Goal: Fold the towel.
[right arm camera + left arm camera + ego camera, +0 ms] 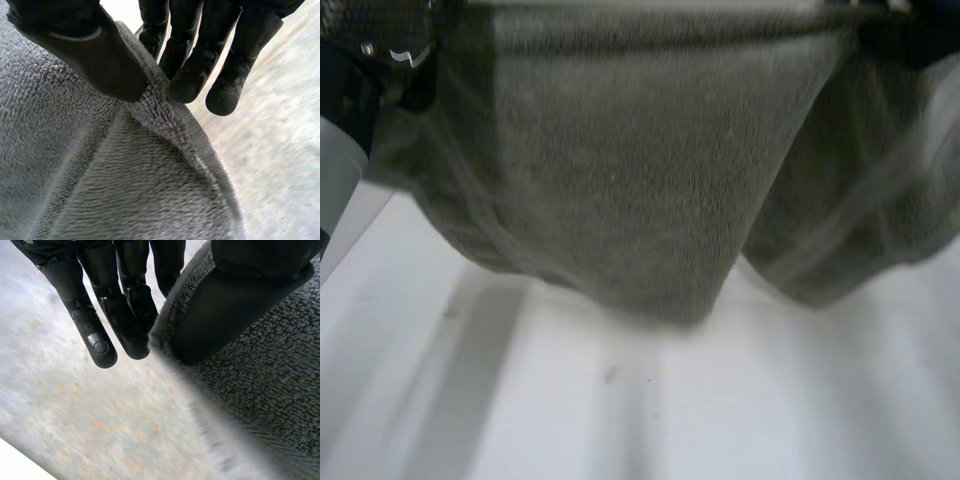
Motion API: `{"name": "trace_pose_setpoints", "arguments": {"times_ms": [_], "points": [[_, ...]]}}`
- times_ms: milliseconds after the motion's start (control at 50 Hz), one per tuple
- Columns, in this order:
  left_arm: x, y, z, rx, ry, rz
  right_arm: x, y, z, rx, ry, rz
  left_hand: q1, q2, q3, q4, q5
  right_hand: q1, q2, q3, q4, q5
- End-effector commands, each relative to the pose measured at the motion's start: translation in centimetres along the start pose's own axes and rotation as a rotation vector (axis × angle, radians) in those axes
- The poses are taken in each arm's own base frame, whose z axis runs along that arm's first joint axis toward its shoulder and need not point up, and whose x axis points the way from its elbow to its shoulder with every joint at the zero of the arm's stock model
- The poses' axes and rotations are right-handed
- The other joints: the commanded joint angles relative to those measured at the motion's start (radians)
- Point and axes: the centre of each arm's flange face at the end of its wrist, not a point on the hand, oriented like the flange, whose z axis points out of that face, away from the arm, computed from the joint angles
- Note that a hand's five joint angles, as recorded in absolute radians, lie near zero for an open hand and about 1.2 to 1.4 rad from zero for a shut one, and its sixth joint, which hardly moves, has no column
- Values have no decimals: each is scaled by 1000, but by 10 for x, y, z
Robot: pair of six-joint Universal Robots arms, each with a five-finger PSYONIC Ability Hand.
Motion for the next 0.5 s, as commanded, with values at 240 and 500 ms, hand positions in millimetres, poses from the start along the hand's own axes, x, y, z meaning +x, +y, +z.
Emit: {"name": "trace_pose_setpoints", "arguments": {"times_ms": [240, 500], "points": [[100, 128, 48, -379, 299, 25, -67, 118, 110, -329, -208, -127, 205, 179, 180, 179, 195, 83, 61, 35, 32, 30], [68, 100, 179, 71, -100, 23, -13, 70, 202, 215, 347, -346, 205, 179, 180, 179, 195, 83, 61, 35, 32, 30]]}}
